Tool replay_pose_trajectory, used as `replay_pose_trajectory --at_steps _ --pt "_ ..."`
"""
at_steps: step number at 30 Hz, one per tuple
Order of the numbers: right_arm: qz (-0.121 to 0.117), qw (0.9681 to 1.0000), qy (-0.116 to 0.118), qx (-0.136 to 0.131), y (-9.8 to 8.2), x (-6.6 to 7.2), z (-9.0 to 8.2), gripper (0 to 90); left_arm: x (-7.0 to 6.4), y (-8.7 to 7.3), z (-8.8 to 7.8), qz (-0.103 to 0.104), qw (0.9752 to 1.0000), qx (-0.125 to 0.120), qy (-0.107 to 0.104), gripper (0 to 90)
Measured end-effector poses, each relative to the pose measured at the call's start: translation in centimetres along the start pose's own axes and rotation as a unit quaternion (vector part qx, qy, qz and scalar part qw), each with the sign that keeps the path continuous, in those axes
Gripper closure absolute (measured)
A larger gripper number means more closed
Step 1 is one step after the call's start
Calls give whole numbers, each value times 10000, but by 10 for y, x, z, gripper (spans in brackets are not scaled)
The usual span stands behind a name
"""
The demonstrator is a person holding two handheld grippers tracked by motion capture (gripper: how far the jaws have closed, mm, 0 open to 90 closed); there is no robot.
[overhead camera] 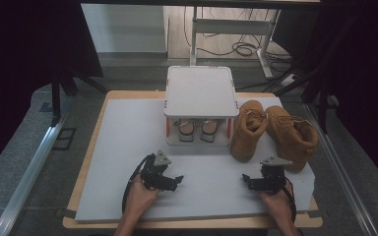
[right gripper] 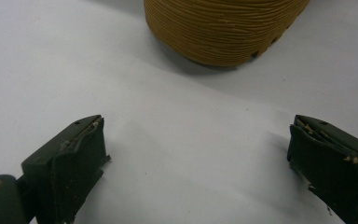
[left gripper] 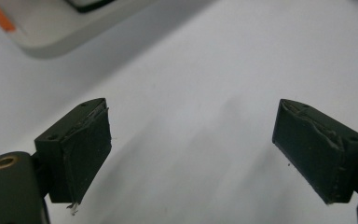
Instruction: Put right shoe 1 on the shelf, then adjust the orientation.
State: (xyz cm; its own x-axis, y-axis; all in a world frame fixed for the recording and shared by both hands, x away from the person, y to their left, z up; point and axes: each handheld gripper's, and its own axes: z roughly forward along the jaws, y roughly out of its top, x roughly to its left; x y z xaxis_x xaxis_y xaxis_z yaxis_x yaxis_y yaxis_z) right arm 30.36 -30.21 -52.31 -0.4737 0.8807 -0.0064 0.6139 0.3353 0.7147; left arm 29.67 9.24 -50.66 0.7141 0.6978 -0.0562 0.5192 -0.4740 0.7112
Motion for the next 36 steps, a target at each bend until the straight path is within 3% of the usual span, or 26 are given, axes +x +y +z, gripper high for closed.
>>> replay_pose_trajectory --at_steps 10,12,25,32,36 --pt "-9 10000 5 -11 0 0 0 49 9 -26 -4 -86 9994 231 255 114" --pt "-21 10000 22 -23 0 0 -1 68 10 -27 -5 -125 9994 172 266 115" --pt "3 9999 104 -134 1 3 -10 292 9 -27 -4 -112 9991 198 350 101" --pt "-34 9994 235 -265 8 6 -18 408 9 -27 -4 -116 9991 199 350 101" --pt "35 9983 469 -336 12 7 -17 507 9 -27 -4 -120 9991 198 350 101"
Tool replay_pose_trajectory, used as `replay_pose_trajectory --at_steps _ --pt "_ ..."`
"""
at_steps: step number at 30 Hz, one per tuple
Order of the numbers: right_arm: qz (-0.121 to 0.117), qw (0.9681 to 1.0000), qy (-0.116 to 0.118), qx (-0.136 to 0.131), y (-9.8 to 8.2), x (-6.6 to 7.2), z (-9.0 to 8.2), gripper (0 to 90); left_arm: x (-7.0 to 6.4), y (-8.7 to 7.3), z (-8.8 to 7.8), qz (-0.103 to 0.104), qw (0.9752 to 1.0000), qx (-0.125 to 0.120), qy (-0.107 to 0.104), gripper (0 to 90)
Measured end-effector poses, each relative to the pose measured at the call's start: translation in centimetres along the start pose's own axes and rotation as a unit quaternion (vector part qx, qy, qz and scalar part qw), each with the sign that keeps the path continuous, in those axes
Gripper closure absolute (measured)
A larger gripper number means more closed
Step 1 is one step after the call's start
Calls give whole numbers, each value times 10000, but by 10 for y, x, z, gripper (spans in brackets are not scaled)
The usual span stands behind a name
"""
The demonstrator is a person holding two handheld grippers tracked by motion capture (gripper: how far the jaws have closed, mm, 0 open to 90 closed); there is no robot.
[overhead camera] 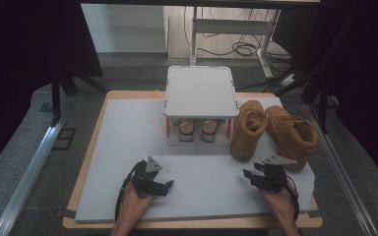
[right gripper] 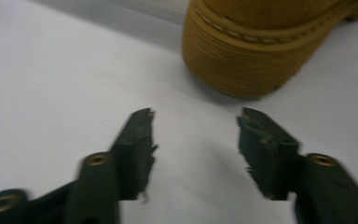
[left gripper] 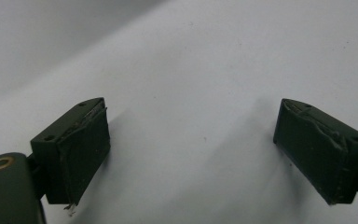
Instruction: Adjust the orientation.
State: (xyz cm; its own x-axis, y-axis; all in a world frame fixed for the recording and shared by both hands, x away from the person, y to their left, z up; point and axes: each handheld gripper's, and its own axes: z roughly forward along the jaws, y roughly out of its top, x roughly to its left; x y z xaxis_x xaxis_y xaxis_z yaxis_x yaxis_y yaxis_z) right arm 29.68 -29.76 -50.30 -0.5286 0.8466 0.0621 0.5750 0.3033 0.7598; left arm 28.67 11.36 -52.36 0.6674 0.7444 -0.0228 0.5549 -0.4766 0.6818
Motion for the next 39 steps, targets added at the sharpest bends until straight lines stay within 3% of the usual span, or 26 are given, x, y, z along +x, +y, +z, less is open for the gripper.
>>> replay_pose_trajectory --at_steps 2,7,14,22,30,39 --pt "16 9998 193 -30 2 1 1 555 0 0 0 -2 10000 0 1 101" --pt "-145 9994 303 -120 12 6 8 711 0 0 0 -3 10000 3 -4 102" --pt "-278 9993 220 -133 19 14 27 885 0 0 0 -8 10000 3 -7 103" --pt "-289 9990 70 -346 27 17 42 896 0 0 0 -10 10000 -2 1 103" --pt "-206 9992 -67 -339 33 15 54 900 0 0 0 -8 10000 -6 5 103" --pt "-434 9984 -193 -301 32 16 52 900 0 0 0 -8 10000 -7 7 104"
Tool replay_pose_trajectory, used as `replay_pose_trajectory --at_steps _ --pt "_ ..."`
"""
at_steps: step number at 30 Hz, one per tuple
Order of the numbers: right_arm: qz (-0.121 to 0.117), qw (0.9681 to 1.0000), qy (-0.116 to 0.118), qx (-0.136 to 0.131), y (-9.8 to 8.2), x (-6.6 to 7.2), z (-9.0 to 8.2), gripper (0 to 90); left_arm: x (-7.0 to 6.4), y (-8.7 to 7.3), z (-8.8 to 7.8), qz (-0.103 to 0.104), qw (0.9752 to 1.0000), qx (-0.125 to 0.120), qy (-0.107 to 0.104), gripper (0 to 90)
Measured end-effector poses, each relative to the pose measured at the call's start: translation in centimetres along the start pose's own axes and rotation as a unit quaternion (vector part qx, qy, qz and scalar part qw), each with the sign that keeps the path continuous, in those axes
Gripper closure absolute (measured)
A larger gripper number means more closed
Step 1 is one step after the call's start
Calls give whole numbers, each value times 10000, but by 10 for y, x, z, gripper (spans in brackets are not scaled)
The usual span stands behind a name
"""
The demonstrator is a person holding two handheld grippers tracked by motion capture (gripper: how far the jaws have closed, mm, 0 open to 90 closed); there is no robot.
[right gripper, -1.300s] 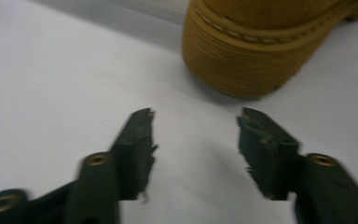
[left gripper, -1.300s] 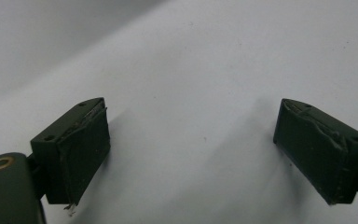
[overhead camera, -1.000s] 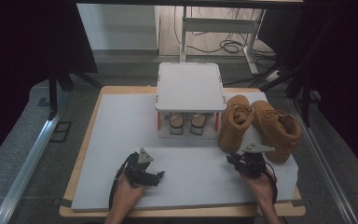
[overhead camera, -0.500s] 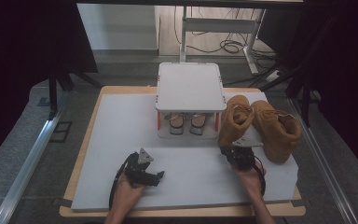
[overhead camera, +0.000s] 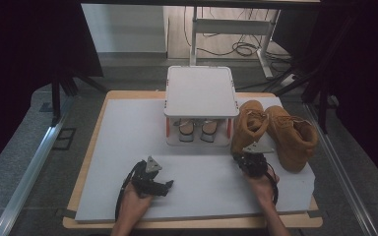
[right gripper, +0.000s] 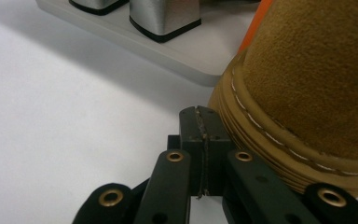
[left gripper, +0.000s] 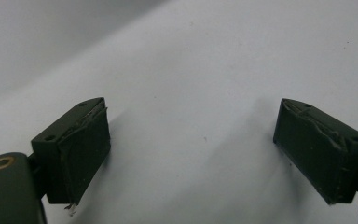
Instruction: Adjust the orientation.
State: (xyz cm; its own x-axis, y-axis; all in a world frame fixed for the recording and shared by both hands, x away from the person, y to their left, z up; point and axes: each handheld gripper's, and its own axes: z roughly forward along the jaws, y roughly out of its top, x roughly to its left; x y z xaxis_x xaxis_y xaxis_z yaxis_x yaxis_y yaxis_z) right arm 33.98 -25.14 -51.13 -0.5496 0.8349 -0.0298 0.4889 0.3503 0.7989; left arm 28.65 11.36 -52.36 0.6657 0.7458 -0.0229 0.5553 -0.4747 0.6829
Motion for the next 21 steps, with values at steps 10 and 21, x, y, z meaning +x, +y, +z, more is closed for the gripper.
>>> replay_pose_trajectory --at_steps 10,21 --pt "-71 9999 -66 67 -6 -6 -9 900 0 0 0 -1 10000 0 2 104" --pt "-99 9997 -162 123 -13 -14 -20 900 0 0 0 -1 10000 0 5 104"
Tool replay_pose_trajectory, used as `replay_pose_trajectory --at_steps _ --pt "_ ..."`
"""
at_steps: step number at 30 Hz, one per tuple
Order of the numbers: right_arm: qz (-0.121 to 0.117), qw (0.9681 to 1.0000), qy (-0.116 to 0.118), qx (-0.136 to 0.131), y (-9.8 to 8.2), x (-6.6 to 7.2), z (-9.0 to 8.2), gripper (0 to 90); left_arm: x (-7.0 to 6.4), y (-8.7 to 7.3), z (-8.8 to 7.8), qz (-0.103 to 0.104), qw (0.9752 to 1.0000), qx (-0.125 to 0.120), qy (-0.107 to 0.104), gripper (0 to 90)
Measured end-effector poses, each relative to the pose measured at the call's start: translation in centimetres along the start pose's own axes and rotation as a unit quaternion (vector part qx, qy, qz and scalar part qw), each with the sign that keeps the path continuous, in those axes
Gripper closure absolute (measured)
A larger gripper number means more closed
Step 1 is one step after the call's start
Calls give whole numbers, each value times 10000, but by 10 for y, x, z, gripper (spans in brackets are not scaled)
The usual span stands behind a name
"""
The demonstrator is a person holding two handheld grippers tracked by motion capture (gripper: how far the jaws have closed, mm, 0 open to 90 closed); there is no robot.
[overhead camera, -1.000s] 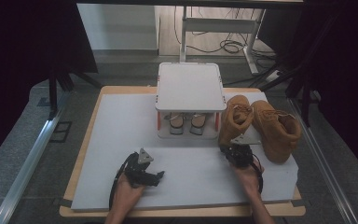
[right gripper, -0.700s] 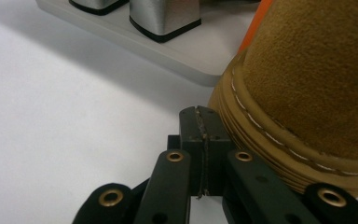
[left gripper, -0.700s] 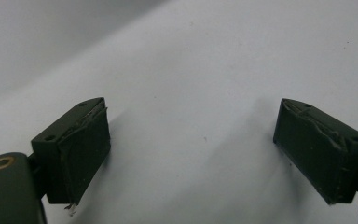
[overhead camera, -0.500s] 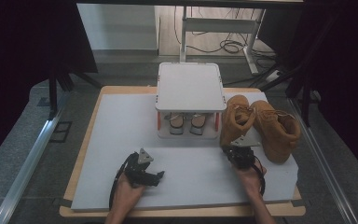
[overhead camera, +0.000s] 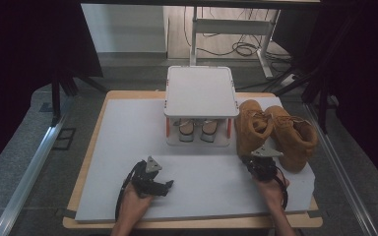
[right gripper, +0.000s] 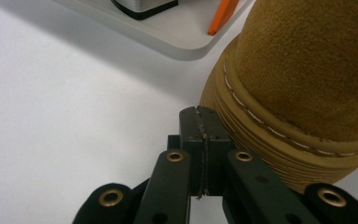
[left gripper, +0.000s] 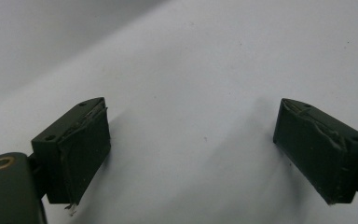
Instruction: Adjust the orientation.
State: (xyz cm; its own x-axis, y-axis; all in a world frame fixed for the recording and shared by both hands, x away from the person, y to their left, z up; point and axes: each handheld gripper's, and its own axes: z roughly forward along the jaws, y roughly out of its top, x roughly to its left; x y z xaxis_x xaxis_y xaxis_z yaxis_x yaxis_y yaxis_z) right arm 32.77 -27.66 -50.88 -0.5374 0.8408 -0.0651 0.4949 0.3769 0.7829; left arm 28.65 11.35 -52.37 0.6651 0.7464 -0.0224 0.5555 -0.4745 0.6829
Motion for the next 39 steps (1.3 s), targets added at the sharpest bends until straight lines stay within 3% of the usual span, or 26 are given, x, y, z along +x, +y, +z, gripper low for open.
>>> replay_pose_trajectory --at_steps 27,33,39 --pt "20 9999 -133 96 -11 -17 -16 900 0 0 0 3 10000 0 4 105" --pt "99 9999 -63 117 -11 -18 -15 899 0 0 0 -1 10000 -1 2 105" --pt "236 9997 59 46 -14 -16 -19 746 0 0 0 -1 10000 0 3 105"
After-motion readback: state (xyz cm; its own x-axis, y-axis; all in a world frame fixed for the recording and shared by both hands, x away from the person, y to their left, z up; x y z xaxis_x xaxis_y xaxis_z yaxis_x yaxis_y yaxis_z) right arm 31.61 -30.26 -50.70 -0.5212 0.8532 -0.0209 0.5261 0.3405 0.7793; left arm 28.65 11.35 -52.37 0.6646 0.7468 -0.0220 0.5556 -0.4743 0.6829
